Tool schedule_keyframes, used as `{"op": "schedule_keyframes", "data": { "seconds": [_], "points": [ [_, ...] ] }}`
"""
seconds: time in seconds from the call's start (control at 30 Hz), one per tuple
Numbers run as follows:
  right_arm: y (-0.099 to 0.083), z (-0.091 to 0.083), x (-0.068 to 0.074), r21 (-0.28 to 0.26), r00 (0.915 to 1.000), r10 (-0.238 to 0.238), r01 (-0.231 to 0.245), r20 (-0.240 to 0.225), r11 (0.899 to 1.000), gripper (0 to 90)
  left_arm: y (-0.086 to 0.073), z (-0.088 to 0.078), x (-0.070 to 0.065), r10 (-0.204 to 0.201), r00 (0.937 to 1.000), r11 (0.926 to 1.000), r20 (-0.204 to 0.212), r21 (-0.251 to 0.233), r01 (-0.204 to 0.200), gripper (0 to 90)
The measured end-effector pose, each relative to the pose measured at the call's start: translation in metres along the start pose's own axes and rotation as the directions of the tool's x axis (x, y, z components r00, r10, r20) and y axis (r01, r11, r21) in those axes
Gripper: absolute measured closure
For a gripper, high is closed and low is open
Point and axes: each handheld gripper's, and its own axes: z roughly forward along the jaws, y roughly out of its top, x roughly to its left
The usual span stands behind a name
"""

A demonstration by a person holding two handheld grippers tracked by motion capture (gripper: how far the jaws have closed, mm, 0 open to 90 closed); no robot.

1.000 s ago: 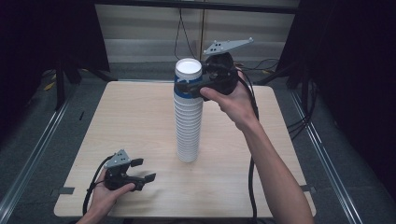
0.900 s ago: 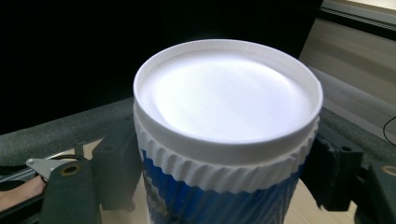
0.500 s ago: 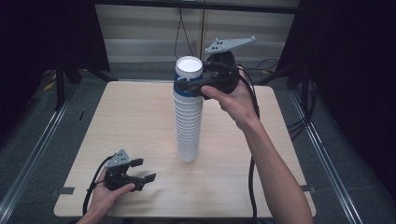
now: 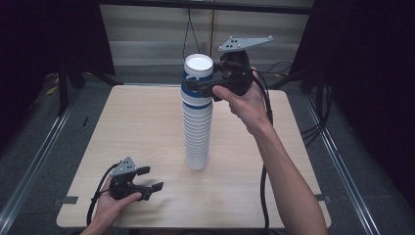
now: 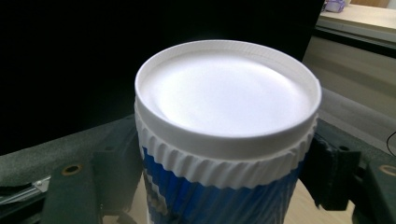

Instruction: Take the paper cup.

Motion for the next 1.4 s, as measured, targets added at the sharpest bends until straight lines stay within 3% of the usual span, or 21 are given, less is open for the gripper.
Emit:
{"op": "schedule_keyframes", "data": {
  "seconds": [0.27, 0.87, 1.4],
  "points": [
    [0.004, -0.003, 0.002, -0.032, 0.9998, -0.018, 0.018, -0.008, 0.999, 24.8, 0.0, 0.0, 0.0, 0.0, 1.0, 1.0, 0.0, 0.002, 0.0, 18.0],
    [0.012, -0.013, 0.002, -0.138, 0.9998, 0.012, -0.014, -0.015, 0.99, 25.2, 0.0, 0.0, 0.0, -0.001, 1.0, 1.0, 0.002, -0.001, 0.001, 18.0],
    [0.016, -0.022, 0.004, -0.193, 0.9997, 0.011, -0.015, -0.022, 0.981, 25.4, 0.0, 0.0, 0.0, -0.001, 1.0, 1.0, 0.008, -0.006, 0.001, 18.0]
  ]
}}
